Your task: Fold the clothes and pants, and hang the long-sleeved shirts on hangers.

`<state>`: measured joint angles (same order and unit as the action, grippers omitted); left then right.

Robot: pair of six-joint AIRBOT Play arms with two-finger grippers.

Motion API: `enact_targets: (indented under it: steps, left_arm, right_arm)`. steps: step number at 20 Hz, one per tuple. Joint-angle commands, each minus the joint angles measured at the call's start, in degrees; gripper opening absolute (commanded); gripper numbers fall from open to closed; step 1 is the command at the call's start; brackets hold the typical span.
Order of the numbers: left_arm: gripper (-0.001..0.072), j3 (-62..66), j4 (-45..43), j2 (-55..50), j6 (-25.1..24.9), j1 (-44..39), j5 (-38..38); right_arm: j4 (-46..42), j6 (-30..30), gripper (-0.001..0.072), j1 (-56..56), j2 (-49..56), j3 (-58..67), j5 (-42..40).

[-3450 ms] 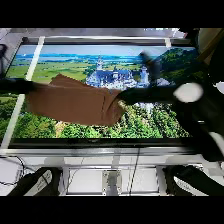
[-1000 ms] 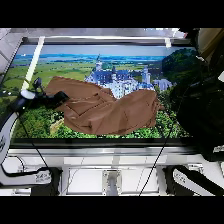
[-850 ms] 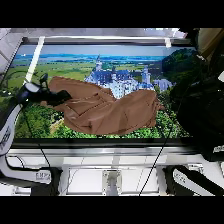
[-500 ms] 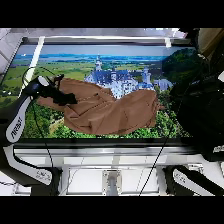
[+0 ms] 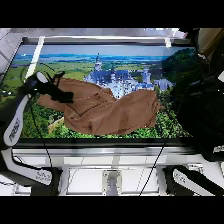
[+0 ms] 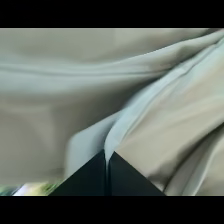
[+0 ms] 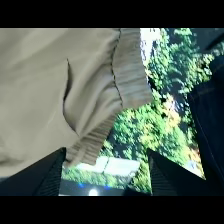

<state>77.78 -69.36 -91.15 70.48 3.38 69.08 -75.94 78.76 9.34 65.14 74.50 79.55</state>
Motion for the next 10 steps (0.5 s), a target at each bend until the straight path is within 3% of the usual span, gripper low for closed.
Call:
enact_targets:
  steps: [1, 6, 10]
  left_arm:
    - [0.0007, 0.42, -7.41, 10.84, 1.66, 3.82, 2.25]
    - [0.0007, -3.50, -12.57, 29.00, 8.50, 17.05, 10.56]
    - [0.0008, -18.47, -12.59, 42.91, 11.89, 29.11, 11.74]
  right_arm:
    - [-3.52, 0.02, 0.0545, 0.02, -0.04, 0.00, 4.13]
    - [-4.39, 0.02, 0.0545, 0.02, -0.13, 0.00, 5.42]
    - [-4.39, -0.02, 0.0545, 0.02, -0.09, 0.00, 5.22]
